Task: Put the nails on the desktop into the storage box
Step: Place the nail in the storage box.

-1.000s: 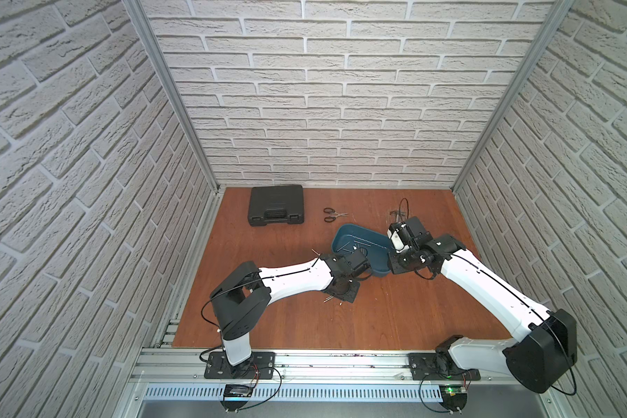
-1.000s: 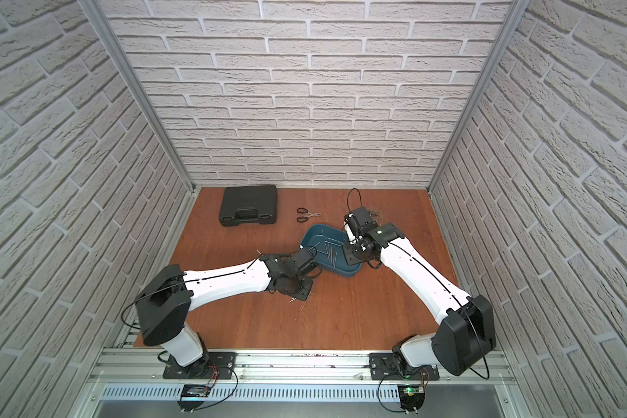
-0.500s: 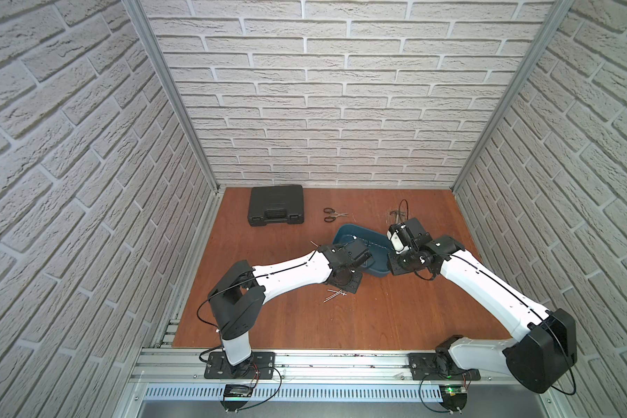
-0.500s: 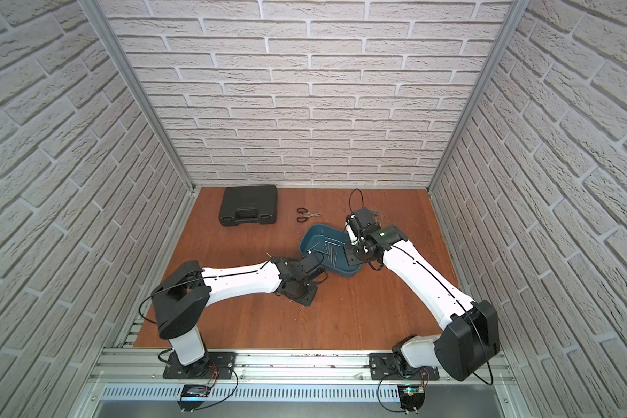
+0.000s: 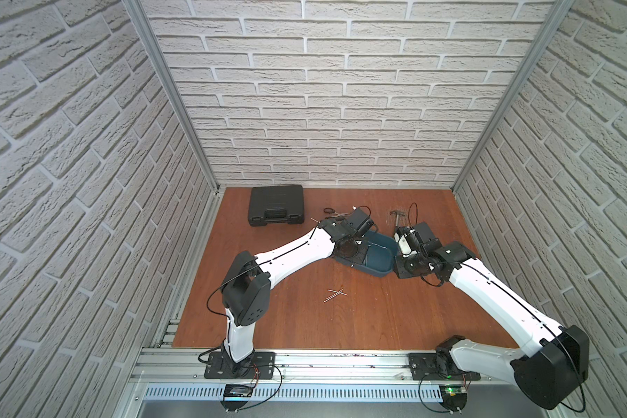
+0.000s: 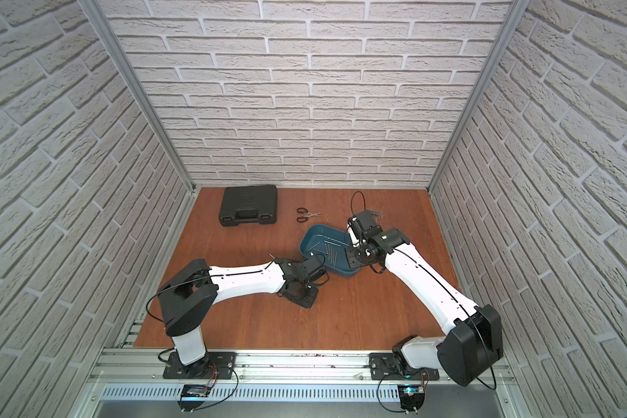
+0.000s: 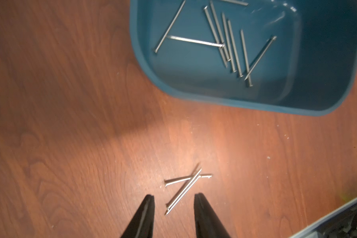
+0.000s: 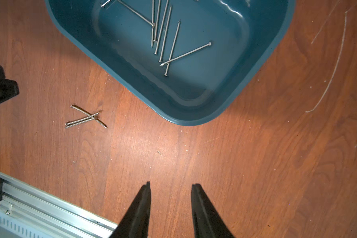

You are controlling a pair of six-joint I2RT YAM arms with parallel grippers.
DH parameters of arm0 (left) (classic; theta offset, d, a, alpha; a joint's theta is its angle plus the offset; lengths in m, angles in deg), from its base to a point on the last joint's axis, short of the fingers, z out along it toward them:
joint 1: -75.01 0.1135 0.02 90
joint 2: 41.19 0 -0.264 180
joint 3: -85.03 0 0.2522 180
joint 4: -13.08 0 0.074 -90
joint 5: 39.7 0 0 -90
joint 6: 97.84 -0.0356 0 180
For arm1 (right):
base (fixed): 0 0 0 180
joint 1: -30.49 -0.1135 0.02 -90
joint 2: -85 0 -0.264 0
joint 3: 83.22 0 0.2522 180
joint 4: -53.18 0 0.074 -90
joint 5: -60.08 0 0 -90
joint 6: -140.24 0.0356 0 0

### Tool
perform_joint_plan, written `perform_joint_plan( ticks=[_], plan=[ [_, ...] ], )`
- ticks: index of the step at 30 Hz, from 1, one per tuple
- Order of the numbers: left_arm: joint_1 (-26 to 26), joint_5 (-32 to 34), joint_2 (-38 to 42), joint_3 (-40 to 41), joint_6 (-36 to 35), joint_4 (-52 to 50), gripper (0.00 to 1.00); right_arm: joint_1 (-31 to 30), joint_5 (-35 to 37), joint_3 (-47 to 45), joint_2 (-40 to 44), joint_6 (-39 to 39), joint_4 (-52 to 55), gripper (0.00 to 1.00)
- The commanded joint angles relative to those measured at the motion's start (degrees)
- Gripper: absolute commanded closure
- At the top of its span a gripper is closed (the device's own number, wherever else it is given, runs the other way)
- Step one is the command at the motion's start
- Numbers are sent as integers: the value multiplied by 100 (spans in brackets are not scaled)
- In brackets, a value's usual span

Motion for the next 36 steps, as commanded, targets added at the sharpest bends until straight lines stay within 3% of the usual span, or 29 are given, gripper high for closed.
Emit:
perform_joint_plan(
  ticks=[1, 14, 23, 36],
  plan=[
    [-19, -110, -121, -8, -26, 87, 72, 26, 25, -75, 195, 48, 14, 60],
    [-31, -197, -147, 213, 57, 233, 81, 24, 46, -158, 266, 73, -3, 60],
    [-54, -199, -50, 293, 54, 257, 99, 24, 25, -285, 334, 144, -65, 60],
    [-53, 101, 290, -41, -35, -68, 100, 24, -19, -390, 297, 189, -188, 60]
  ],
)
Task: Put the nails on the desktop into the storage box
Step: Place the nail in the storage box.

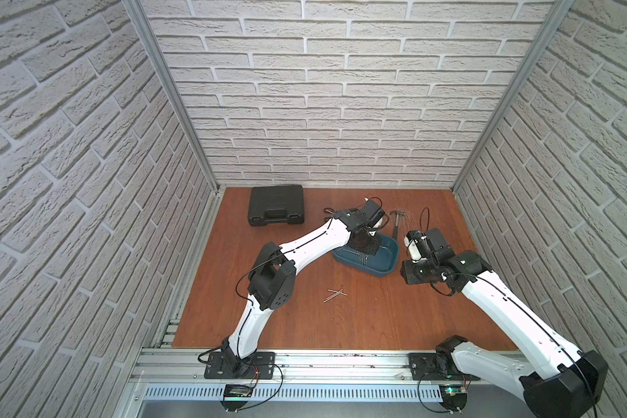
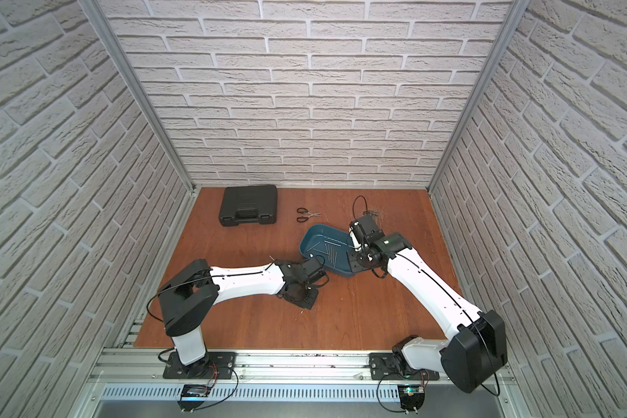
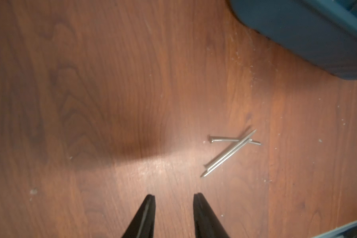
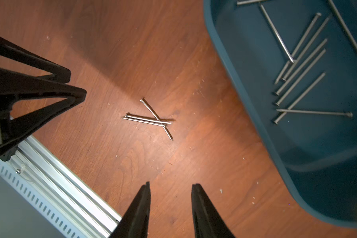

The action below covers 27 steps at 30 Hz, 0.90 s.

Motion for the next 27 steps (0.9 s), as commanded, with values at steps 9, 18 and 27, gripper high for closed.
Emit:
perform_joint_plan(
  ticks=[9, 18, 27],
  plan=[
    [4, 300, 427, -518, -219, -467, 100, 35, -109, -193, 84, 180, -261, 60],
    [278, 341, 465, -1213, -593, -838, 100, 58, -162, -323, 146, 241, -308, 61],
    [686, 109, 63, -2178, -1026, -986, 100, 162, -166, -495, 421, 292, -227, 61]
  ],
)
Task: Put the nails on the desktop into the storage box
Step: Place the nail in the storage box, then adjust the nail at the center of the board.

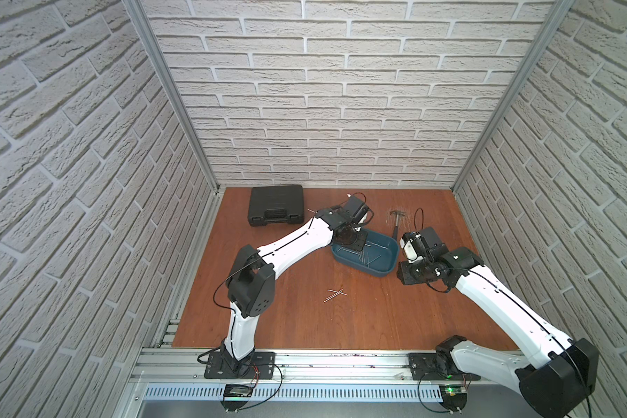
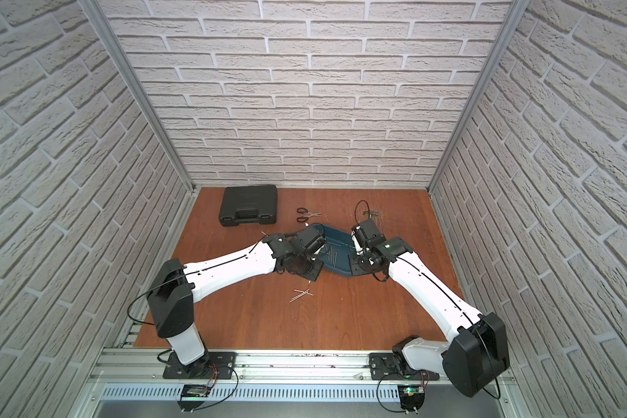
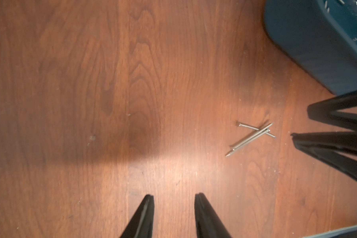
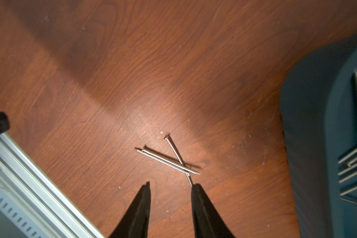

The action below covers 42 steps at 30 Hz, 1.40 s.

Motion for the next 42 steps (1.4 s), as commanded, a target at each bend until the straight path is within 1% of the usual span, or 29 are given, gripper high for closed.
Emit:
perform_joint_plan(
  ticks=[1, 13, 21, 25, 26, 27, 29, 31, 33, 36, 42],
  plan=[
    [139, -108, -289, -422, -325, -146, 100, 66, -13, -114, 255, 65, -32, 61],
    [262, -544, -1443, -2030, -674, -368, 100, 173, 147, -342, 815, 141, 217, 60],
    [348, -756, -2020, -2723, -700, -368, 100, 217, 185, -433, 1089, 172, 386, 60],
    [383, -832, -2170, -2908, -674, -327, 99, 220, 191, -457, 1153, 187, 437, 60],
    [399, -854, -2200, -2937, -666, -310, 97, 218, 191, -461, 1163, 192, 446, 60],
    [410, -859, -2219, -2956, -652, -303, 91, 220, 185, -461, 1163, 203, 448, 60],
    [426, -862, -2225, -2992, -624, -281, 84, 222, 174, -461, 1164, 208, 457, 60],
    [445, -834, -2173, -2976, -599, -233, 72, 227, 160, -470, 1154, 213, 454, 60],
    [459, -775, -2053, -2925, -595, -178, 67, 223, 130, -470, 1132, 210, 439, 60],
    [518, -689, -1814, -2765, -572, -106, 63, 225, 62, -455, 1065, 202, 404, 59],
    [665, -480, -1162, -2074, -491, 42, 62, 222, -180, -340, 814, 134, 345, 59]
  ],
)
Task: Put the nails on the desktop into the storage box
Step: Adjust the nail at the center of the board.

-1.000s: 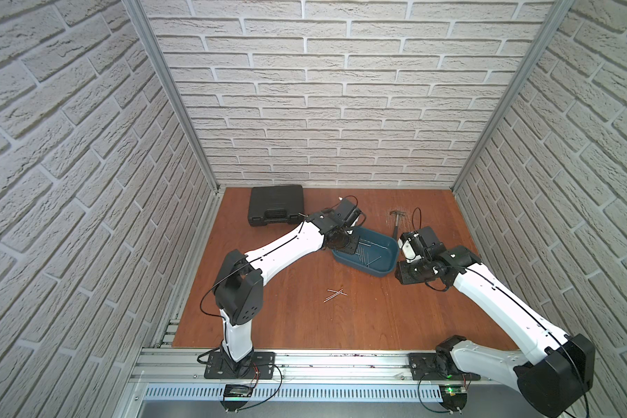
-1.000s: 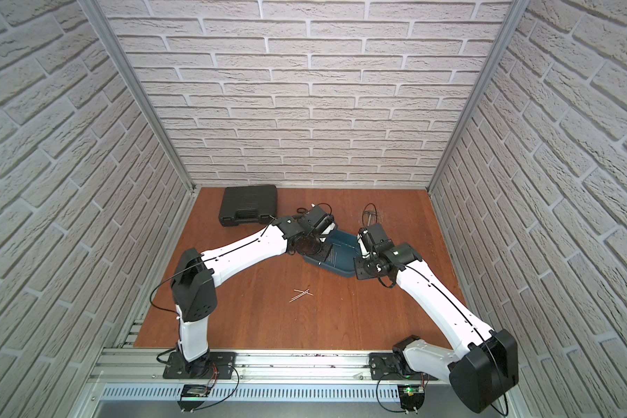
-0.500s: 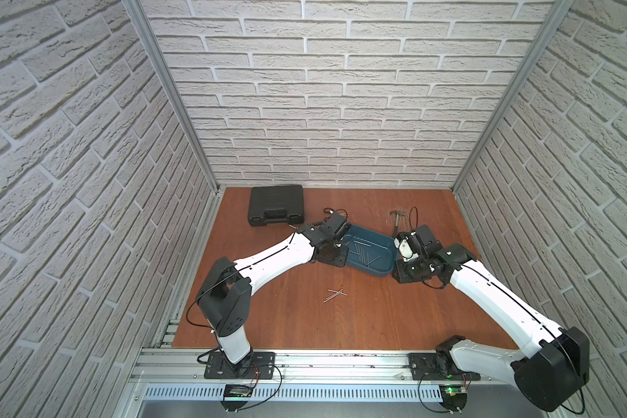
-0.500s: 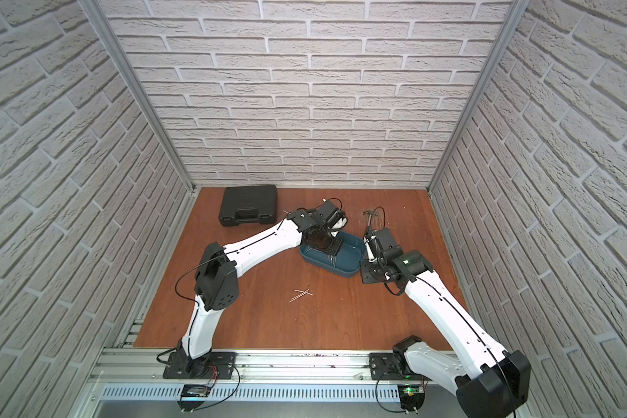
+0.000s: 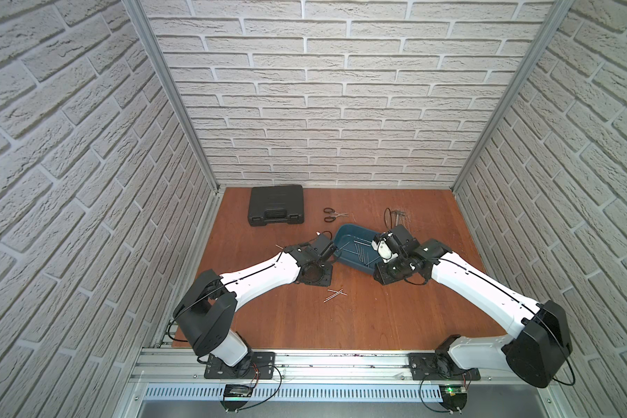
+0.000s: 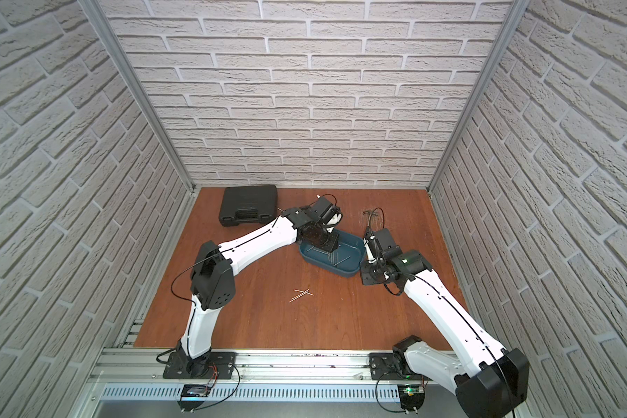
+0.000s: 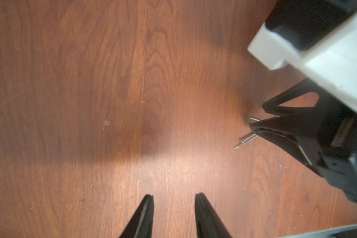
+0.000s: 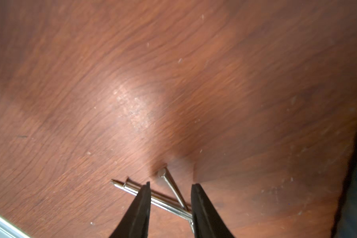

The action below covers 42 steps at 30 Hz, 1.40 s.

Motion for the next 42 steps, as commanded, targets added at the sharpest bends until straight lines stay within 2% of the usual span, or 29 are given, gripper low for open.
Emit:
perform_joint_plan(
  ticks=[1, 11, 19, 29, 37, 42],
  plan=[
    [113, 220, 655, 436, 76, 218, 62, 41, -194, 66, -133, -35, -139, 59],
    [212, 504, 1866, 2361, 523, 516, 63, -10, -554, 163, -430, -125, -373, 60],
    [213, 599, 2671, 3838, 1191, 871, 63, -265, -784, 189, -716, -143, -554, 63],
    [189, 676, 3142, 4862, 1687, 1023, 65, -1076, -766, 541, -1319, -207, -735, 63],
    [181, 795, 3744, 5660, 2108, 1065, 65, -1887, -966, 1148, -2244, -598, -901, 63],
    [194, 934, 4311, 6148, 2437, 1016, 64, -2164, -974, 1629, -2851, -858, -875, 62]
  ],
)
